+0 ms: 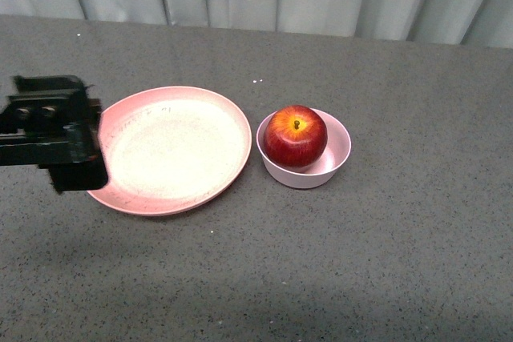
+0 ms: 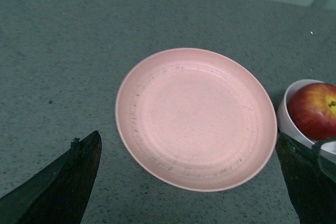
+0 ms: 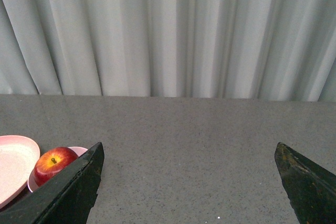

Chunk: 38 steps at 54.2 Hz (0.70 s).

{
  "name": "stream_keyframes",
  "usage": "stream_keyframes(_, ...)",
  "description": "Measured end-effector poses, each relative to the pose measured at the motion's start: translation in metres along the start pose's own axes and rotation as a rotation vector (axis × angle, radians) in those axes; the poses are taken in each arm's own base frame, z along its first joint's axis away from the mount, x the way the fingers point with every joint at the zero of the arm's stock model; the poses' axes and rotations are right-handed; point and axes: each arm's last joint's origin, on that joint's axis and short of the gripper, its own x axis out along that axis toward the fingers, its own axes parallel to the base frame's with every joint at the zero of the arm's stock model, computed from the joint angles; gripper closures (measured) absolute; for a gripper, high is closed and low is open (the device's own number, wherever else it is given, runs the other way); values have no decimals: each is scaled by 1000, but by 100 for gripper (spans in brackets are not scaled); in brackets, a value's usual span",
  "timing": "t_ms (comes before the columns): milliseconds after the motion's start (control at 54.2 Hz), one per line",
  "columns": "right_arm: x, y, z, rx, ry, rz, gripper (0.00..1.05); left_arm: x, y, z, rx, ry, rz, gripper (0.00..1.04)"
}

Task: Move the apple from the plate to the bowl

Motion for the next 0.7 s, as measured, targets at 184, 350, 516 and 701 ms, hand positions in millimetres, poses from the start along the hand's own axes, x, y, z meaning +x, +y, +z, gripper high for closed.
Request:
stream_keyframes(184, 0, 0, 0, 0, 0, 1, 9, -3, 8, -2, 14, -103, 1, 16)
stream_keyframes(350, 0, 0, 0, 0, 0, -3, 9, -22, 28, 1, 40, -314, -13, 41)
stream_keyframes(516, 0, 0, 0, 0, 0, 0, 9, -41, 46, 4, 60, -337, -9, 75)
stream_keyframes(701, 0, 0, 0, 0, 0, 0, 9, -54, 56, 13, 59, -366, -13, 101)
